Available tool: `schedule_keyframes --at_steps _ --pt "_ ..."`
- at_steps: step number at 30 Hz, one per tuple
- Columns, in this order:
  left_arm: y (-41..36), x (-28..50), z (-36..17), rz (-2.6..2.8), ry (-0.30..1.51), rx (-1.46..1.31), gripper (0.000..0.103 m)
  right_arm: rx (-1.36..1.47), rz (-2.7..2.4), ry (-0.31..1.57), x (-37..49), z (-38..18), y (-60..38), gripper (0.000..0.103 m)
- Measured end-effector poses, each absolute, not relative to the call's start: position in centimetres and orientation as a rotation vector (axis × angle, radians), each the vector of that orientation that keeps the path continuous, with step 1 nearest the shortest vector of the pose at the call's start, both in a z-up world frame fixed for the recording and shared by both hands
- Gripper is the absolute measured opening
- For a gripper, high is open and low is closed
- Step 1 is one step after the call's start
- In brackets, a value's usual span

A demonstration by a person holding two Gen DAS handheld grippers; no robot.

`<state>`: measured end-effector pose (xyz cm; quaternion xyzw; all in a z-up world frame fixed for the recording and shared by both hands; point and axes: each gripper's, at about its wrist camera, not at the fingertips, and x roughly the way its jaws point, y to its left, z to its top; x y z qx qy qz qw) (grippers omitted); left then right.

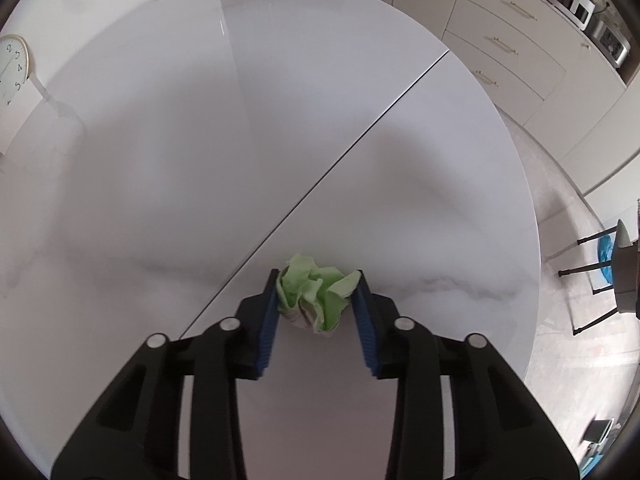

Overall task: Collect trash
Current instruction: 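Grasp the green crumpled tissue with the left gripper while the right carries the brown bag, then open both grippers over the bin to drop the brown bag and green tissue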

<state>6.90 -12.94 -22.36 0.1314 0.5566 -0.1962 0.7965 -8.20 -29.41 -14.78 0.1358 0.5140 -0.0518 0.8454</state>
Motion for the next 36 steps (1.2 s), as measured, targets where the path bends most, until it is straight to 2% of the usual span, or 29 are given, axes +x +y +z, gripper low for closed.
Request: schedule_keyframes --at_steps 4,11,19,25,30,34,36 --pt "-12.7 6.7 -21.9 -0.416 1.191 0.279 0.031 0.292 -0.118 1.069 -9.4 -14.4 -30.3 0.042" --pt "-13.5 3.5 -17.8 -0.500 1.167 0.266 0.031 0.377 -0.187 1.068 -12.7 -15.5 -33.5 0.042" --pt "-16.4 -2.2 -13.4 -0.630 1.152 0.277 0.031 0.551 -0.298 1.153 -17.7 -21.5 -37.7 0.042" --pt "-19.5 -5.4 -12.8 -0.701 1.138 0.323 0.032 0.565 -0.309 1.194 -18.7 -24.5 -38.8 0.042" --pt "-20.8 -7.6 -12.7 -0.729 1.140 0.373 0.032 0.562 -0.301 1.334 -17.5 -31.2 -39.2 0.042" --pt "-21.7 -8.9 -12.7 -0.737 1.136 0.415 0.032 0.571 -0.302 1.432 -16.9 -35.5 -39.3 0.044" --pt "-22.0 -9.3 -12.9 -0.737 1.143 0.428 0.032 0.604 -0.294 1.454 -16.8 -36.3 -39.5 0.060"
